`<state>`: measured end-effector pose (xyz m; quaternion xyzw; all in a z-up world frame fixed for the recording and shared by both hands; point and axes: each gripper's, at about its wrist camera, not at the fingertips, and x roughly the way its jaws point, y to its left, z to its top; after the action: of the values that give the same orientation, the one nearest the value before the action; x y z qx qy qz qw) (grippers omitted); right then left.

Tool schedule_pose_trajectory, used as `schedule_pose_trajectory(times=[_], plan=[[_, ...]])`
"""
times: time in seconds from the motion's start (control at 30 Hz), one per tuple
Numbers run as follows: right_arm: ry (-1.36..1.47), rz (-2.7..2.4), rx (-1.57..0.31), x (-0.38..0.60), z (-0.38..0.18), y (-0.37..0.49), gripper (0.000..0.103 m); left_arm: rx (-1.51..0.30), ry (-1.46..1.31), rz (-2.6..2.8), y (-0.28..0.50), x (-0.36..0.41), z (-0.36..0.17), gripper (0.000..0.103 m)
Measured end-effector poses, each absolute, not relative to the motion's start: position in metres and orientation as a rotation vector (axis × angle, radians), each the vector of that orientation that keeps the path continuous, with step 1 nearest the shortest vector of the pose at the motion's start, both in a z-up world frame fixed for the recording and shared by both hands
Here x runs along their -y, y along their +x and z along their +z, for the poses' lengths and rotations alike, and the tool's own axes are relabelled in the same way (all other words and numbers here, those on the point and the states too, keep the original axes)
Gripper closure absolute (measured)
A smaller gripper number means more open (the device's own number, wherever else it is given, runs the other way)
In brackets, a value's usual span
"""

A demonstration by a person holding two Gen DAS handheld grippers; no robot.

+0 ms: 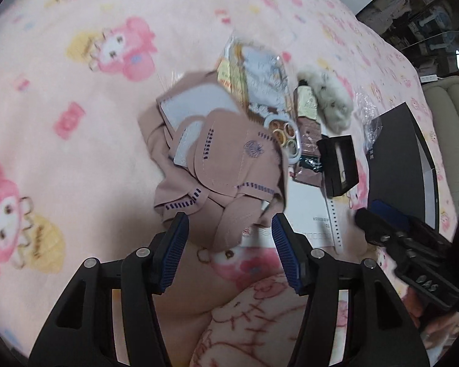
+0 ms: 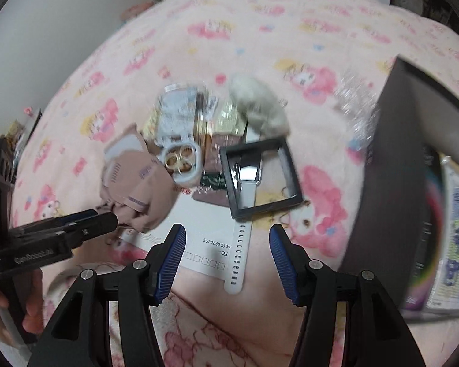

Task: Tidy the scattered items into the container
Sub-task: 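Grasp the white envelope card with the left gripper and lift it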

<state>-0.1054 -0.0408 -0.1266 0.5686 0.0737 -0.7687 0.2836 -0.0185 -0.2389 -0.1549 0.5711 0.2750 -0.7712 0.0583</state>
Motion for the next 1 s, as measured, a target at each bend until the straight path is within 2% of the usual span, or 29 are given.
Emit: schedule_pose_trajectory(times=[0.27,0.37,0.5,0.6,0.8,0.87,1.0], plan=[[1.646,-1.984,-0.259,0.052,-0.180,-0.107,0.050,-0.905,1.836,-2.344,-0.036,0.245,-0.187,0.045],[1.640,-1.994,-0.251,0.052,-0.181,-0.114,0.050,-0.781,1.763,-2.314,-0.048,0.256,-0.185,0.049],[1.545,-2.185,-0.385,0.050,-0.164,-0.120,0.050,-0.691,1.644,-2.263,-0.049,0.264,-0.168,0.051],[1.520,-2.184,-0.341,0.041,-0.151,-0.111,0.050,-0.611,1.590,-2.285,-0.035,0.256,-0.153,0.053],[1.537,-1.906,-0.169,0.042,-0.149,-0.095,0.050,-0.735,1.580,-2.409,-0.017,0.244,-0.126,0.053],[1.554,-1.871,-0.175,0.046,-0.156,-0.093,0.050,-0.762,1.591,-2.481,-0.019,0.237,-0.119,0.053],[1.609,-1.852,-0.167,0.046,-0.172,-0.094,0.050,-0.897,1.850,-2.525,-0.043,0.222,-0.143,0.053]])
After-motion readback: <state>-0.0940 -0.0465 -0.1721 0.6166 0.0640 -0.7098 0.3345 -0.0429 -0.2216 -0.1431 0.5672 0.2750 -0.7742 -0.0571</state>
